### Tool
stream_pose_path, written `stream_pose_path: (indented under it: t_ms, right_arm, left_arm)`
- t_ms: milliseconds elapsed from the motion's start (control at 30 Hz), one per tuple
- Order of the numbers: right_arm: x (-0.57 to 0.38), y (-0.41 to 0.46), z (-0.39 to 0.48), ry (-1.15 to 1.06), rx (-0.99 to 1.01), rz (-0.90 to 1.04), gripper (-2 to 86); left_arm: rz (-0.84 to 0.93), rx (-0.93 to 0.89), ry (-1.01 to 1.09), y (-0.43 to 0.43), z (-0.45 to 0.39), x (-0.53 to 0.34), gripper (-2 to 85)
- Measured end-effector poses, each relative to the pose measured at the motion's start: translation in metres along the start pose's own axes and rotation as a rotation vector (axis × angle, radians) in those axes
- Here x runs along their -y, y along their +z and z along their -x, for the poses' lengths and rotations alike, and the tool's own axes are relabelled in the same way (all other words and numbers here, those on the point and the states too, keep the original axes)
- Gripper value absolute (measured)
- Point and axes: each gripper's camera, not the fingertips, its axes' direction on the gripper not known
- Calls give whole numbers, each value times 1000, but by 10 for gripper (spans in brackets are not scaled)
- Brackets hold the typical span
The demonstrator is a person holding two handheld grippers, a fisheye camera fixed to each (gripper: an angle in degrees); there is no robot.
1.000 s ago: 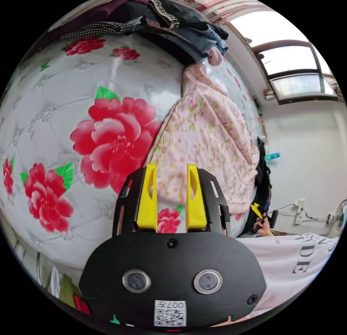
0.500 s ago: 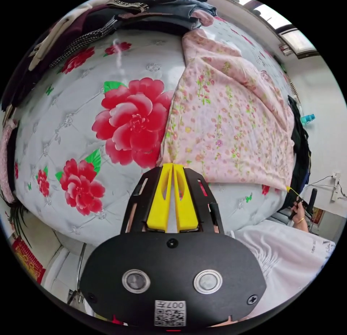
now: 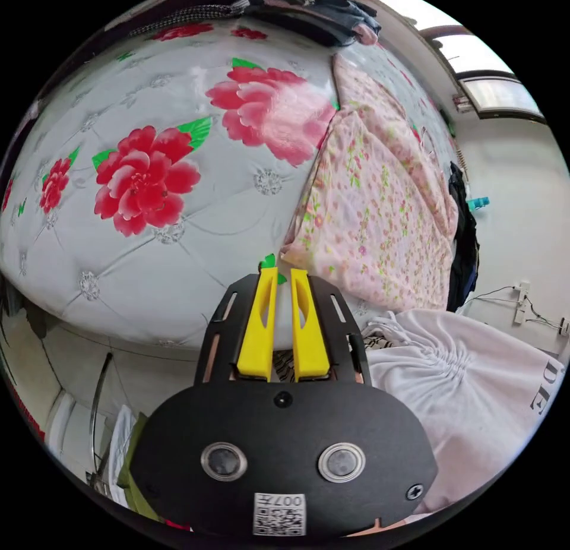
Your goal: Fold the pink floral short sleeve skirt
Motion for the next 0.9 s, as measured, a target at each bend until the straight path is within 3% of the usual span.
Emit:
stream_pose_path:
  t_ms: [267, 500, 733, 800, 833, 900]
  right_arm:
    - [65, -75, 1, 50, 183, -345, 48]
    - [218, -79, 0, 9, 155, -339, 86]
    - [319, -42, -5, -9, 139, -237, 91]
    - [338, -32, -2, -36, 158, -163, 57]
    - [338, -35, -2, -36, 157, -175, 48]
    - [317, -71, -3, -9, 142, -395, 25]
  left_arm:
    - [-78, 14, 30, -25, 3, 33, 28]
    - [-135, -52, 58, -19, -45, 51, 25]
    - [-3, -83, 37, 23, -88, 60, 2]
    - [19, -83, 41, 31, -96, 64, -5]
    - [28, -84, 42, 36, -101, 68, -7]
    - [28, -92, 44, 39, -107, 74, -9]
